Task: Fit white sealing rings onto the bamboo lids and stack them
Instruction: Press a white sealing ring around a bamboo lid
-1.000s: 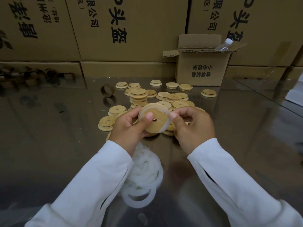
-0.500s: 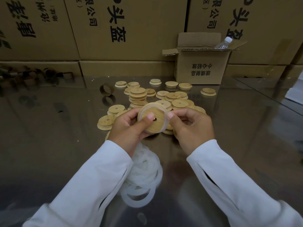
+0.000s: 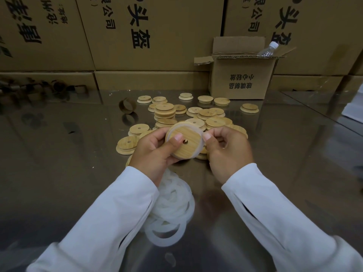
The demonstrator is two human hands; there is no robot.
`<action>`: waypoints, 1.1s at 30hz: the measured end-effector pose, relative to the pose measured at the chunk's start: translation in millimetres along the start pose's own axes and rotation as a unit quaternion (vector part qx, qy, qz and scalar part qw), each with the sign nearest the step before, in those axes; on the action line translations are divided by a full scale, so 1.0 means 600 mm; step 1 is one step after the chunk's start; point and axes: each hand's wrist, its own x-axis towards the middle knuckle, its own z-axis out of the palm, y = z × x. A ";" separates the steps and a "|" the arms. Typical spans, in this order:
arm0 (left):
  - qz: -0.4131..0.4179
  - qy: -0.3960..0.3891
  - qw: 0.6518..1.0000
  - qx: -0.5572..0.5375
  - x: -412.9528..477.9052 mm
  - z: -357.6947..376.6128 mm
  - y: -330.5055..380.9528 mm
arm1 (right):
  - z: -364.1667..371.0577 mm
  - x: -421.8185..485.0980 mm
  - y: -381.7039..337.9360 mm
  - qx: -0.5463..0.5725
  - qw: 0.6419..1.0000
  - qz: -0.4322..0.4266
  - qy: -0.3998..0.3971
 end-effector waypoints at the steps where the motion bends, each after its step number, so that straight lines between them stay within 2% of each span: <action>1: -0.001 0.001 1.000 -0.002 0.000 0.000 0.000 | 0.000 0.000 0.000 -0.003 1.000 -0.001 -0.003; 20: 0.020 -0.020 1.000 -0.012 0.000 -0.003 0.006 | 0.000 -0.006 -0.008 0.018 0.999 0.016 -0.024; 26: 0.059 -0.040 0.997 -0.002 0.000 -0.003 0.013 | 0.003 -0.015 -0.013 0.020 0.999 -0.037 0.001; 33: 0.059 -0.040 0.997 -0.021 -0.001 -0.003 0.009 | 0.007 -0.020 -0.012 0.042 0.996 -0.078 0.031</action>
